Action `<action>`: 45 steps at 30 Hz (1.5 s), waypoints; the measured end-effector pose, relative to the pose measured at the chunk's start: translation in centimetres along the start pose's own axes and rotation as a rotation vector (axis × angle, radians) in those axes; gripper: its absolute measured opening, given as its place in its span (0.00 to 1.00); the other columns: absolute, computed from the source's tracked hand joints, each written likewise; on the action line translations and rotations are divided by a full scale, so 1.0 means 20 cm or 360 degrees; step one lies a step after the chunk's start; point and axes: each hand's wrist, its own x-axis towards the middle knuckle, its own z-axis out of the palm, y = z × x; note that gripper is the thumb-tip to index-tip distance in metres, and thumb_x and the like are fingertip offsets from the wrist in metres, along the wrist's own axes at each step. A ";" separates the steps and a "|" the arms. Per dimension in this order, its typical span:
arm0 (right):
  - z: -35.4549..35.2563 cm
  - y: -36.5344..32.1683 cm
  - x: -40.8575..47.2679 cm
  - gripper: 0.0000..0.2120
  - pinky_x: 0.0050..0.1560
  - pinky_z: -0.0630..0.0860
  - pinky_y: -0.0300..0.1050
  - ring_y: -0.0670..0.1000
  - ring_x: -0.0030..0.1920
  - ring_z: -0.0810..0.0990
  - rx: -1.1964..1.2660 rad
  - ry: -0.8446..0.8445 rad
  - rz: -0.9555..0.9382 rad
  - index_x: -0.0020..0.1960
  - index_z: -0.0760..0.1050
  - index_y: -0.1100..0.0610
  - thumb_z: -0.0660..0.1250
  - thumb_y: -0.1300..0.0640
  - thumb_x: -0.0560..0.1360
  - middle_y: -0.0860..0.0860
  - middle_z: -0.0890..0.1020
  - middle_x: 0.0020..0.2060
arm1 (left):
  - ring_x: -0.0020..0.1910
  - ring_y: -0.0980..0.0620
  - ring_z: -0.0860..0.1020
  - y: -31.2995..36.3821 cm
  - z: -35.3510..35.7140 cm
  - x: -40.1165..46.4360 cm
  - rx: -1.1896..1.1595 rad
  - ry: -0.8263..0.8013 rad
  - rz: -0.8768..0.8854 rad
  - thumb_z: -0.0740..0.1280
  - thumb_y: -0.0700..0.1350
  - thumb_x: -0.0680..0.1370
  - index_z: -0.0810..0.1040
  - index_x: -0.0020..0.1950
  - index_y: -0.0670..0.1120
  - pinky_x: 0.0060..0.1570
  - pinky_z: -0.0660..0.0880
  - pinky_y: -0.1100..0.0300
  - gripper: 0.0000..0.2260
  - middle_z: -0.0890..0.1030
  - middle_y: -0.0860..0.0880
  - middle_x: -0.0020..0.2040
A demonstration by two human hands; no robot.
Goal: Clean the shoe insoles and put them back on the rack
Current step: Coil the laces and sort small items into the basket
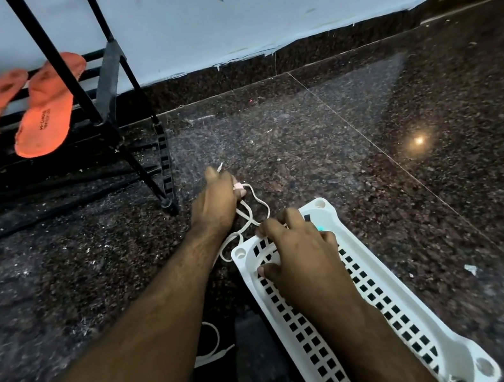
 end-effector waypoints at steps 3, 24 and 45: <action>0.01 -0.01 0.00 0.22 0.63 0.66 0.54 0.50 0.59 0.76 -0.0014 -0.0008 -0.0031 0.64 0.69 0.47 0.73 0.49 0.74 0.46 0.68 0.60 | 0.47 0.57 0.72 0.00 -0.09 -0.07 -0.0120 0.0287 -0.0017 0.68 0.46 0.81 0.77 0.55 0.45 0.48 0.68 0.61 0.06 0.68 0.51 0.54; 0.35 -0.66 -0.22 0.13 0.67 0.64 0.54 0.53 0.54 0.79 -0.0084 -0.0415 -0.0882 0.58 0.75 0.48 0.61 0.59 0.77 0.48 0.74 0.55 | 0.52 0.58 0.78 -0.34 -0.86 -1.57 -0.0274 0.0325 -0.0199 0.64 0.49 0.78 0.80 0.60 0.47 0.54 0.73 0.61 0.13 0.81 0.54 0.54; 0.30 -0.70 -0.33 0.19 0.50 0.72 0.35 0.40 0.51 0.77 0.0542 -0.0511 -0.1093 0.68 0.68 0.48 0.63 0.59 0.79 0.41 0.74 0.57 | 0.40 0.57 0.79 -0.34 -0.84 -1.53 -0.0634 0.0503 -0.0350 0.78 0.43 0.71 0.79 0.46 0.48 0.42 0.75 0.59 0.09 0.82 0.54 0.41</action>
